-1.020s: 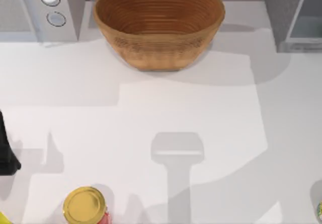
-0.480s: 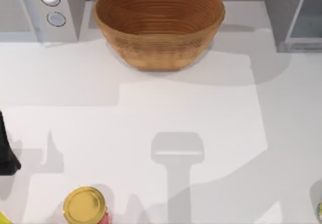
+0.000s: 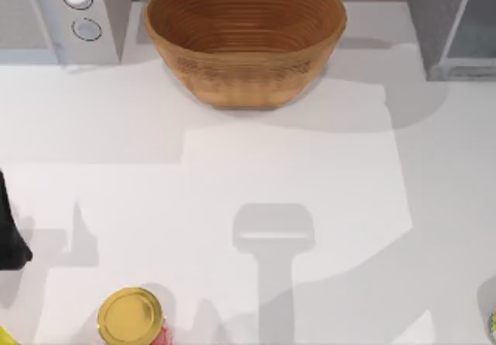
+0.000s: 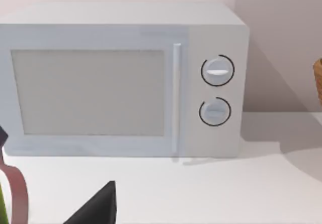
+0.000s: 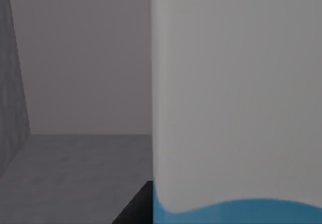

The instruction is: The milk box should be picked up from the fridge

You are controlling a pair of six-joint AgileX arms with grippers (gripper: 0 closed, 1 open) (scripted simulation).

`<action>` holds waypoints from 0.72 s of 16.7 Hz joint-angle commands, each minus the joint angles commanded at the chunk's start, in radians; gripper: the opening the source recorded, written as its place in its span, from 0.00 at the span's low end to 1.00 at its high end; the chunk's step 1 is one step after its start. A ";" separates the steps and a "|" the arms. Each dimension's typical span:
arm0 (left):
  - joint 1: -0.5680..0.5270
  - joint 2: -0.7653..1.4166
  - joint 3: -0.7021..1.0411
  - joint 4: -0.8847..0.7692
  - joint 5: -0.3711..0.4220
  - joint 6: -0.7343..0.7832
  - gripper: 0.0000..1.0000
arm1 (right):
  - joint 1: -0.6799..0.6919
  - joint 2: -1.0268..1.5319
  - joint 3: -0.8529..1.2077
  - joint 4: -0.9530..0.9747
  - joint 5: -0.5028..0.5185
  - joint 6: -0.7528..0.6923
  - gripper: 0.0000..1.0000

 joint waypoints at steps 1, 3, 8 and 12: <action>0.000 0.000 0.000 0.000 0.000 0.000 1.00 | 0.000 0.000 0.000 0.000 0.000 0.000 0.00; 0.000 0.000 0.000 0.000 0.000 0.000 1.00 | 0.000 0.000 0.000 0.000 0.000 0.000 0.00; 0.000 0.000 0.000 0.000 0.000 0.000 1.00 | -0.002 -0.015 0.003 -0.014 -0.001 0.002 0.00; 0.000 0.000 0.000 0.000 0.000 0.000 1.00 | -0.003 -0.089 0.019 -0.109 -0.001 0.004 0.00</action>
